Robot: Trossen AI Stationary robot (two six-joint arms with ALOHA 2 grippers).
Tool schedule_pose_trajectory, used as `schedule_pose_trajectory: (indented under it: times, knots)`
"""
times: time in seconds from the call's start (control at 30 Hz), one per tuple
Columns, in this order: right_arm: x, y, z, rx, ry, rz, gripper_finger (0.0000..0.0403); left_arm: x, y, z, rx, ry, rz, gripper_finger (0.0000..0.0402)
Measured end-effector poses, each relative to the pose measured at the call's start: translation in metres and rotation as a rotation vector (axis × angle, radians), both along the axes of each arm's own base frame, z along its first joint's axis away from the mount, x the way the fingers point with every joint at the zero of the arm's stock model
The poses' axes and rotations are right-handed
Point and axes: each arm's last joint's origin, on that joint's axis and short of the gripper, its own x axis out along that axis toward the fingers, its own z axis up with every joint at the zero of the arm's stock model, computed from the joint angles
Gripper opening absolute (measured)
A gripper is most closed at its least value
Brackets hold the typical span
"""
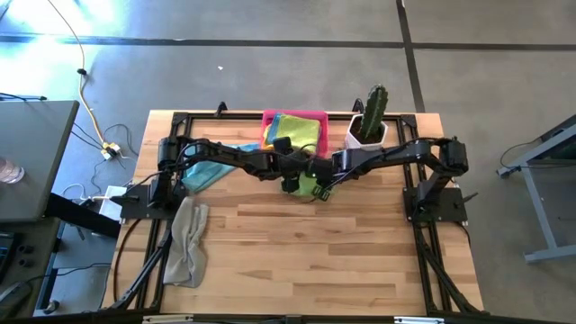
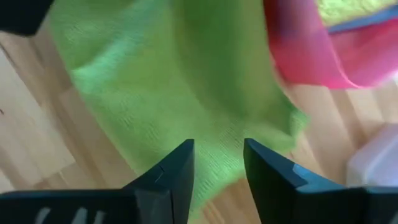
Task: Fold microfiber towels
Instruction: Fold the green microfiber cloth on the table
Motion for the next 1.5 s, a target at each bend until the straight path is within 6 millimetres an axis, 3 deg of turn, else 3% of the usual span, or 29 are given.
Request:
schedule_pose_trajectory:
  times: [0.23, 0.43, 0.53, 0.7, 0.77, 1.03, 1.3, 1.5]
  knots:
    - [-0.011, 0.004, -0.03, 0.015, 0.014, -0.015, 0.0126, -0.003, -0.023, -0.006, -0.038, 0.087, -0.031, 0.0181]
    - [-0.024, 0.0, -0.054, -0.042, 0.008, -0.021, 0.0126, 0.004, -0.051, -0.007, -0.157, 0.054, -0.143, 0.0182]
    - [-0.027, 0.0, -0.062, -0.09, -0.013, -0.011, 0.0126, 0.006, -0.058, -0.006, -0.068, 0.08, -0.15, 0.0182]
    - [-0.032, 0.001, -0.069, -0.07, -0.041, 0.002, 0.0126, 0.004, -0.065, 0.0, 0.27, 0.19, -0.055, 0.0182]
    - [-0.033, 0.005, -0.071, -0.035, -0.039, 0.02, 0.0126, 0.003, -0.072, 0.0, 0.291, 0.193, -0.048, 0.0182]
    - [-0.027, 0.045, -0.07, 0.094, -0.056, 0.181, 0.0126, 0.003, -0.12, -0.009, -0.034, 0.17, -0.27, 0.0177]
    - [-0.016, 0.092, -0.055, 0.256, -0.094, 0.289, 0.0126, 0.001, -0.167, -0.011, -0.393, 0.12, -0.442, 0.0177]
    - [-0.014, 0.1, -0.042, 0.166, -0.059, 0.207, 0.0126, -0.002, -0.188, -0.011, -0.59, 0.104, -0.463, 0.0177]
